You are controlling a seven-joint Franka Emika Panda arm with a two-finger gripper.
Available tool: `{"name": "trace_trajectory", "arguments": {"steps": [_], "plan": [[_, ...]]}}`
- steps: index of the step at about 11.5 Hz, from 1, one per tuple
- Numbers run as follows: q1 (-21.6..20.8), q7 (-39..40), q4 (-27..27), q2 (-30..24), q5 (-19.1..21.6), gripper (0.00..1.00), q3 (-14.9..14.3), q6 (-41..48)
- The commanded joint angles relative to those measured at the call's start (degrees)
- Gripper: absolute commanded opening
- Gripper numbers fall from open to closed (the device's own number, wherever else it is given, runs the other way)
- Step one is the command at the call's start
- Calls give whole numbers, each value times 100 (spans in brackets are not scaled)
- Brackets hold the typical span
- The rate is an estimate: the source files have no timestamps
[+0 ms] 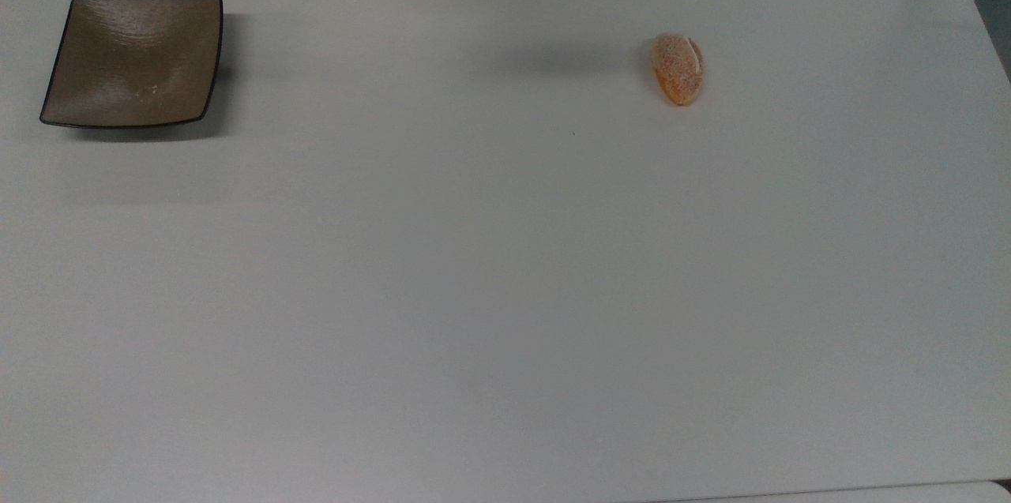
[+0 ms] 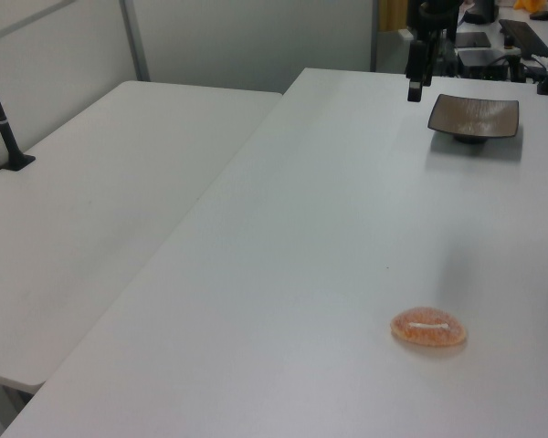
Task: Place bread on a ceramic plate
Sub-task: 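Move the open gripper toward the orange bread roll, then lower the gripper over the bread roll and close on it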
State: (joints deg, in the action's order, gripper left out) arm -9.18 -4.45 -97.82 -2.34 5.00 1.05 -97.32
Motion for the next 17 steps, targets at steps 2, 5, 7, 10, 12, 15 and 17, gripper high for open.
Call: {"name": "trace_trajectory", "arguments": {"steps": [2, 5, 7, 10, 12, 15, 17], "plan": [[-681, -188, -27, -65, 89, 100, 262, -76], [-979, -739, -27, -56, 89, 100, 764, -129], [-1112, -1048, -53, 31, 89, 100, 1176, -129], [-1252, -1714, -332, 199, 89, 100, 1626, -732], [-1499, -2129, -973, 225, 45, 100, 1635, -1514], [-1605, -2139, -1449, 401, -25, 100, 1644, -2017], [-1613, -2174, -1861, 418, -200, 100, 1635, -2525]]}}
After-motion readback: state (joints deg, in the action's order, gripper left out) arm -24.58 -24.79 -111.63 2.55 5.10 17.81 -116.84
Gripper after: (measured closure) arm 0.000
